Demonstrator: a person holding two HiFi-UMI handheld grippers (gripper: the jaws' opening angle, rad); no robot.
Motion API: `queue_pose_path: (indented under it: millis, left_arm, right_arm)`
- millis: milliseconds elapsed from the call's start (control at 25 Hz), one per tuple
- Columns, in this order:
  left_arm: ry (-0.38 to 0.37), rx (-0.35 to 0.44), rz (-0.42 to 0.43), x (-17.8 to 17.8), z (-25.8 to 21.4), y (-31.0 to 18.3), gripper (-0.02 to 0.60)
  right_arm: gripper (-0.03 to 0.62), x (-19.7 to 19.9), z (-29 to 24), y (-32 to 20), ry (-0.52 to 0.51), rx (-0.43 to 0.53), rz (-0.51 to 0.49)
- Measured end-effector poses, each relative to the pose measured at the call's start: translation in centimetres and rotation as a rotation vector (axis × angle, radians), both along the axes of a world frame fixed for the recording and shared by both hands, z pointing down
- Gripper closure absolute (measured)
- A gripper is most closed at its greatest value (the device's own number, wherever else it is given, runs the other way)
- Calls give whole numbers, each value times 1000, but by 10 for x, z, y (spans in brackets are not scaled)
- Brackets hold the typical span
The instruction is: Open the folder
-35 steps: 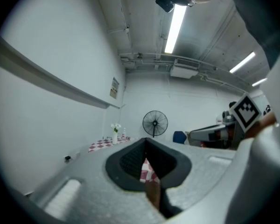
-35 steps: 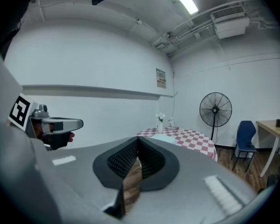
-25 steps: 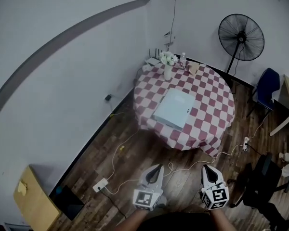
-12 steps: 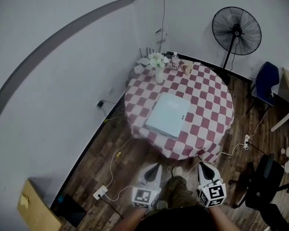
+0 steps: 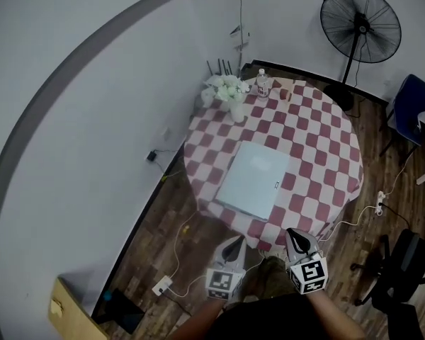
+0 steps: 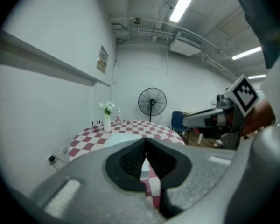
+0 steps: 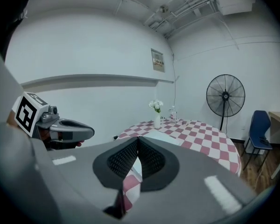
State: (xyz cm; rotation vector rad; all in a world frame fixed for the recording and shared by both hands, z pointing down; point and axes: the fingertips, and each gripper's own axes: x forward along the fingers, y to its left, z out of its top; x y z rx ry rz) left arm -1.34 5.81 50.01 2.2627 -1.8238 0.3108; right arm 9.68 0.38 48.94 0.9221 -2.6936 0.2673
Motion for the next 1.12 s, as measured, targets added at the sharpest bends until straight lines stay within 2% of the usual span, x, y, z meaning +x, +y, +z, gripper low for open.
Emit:
queue_pose_path:
  millis: [160,320,560,680,920,1120]
  left_arm:
    - [-17,-60,53,-1,31,-46,577]
    - [-48,-135,83,-1,69,-82,575]
    - [-104,-241,124,2,120,-126,555]
    - [-98,-283,145,4,134,-134,577]
    - [-111,-325,154,-3,160,-137,560]
    - [-152,-312,283,6,178,-150,538]
  right_arm:
    - [592,-21,24,-43,8,-66,3]
    - [591,-37,71,-76,26,-161,-1]
    - [591,-46,139,-116,65,-302,-13]
    - [591,-49,163,-122,79,-360,-35]
    - [591,-64,187,-126,118,-419,-35]
    - [591,-73,205,-126,154,-441,8]
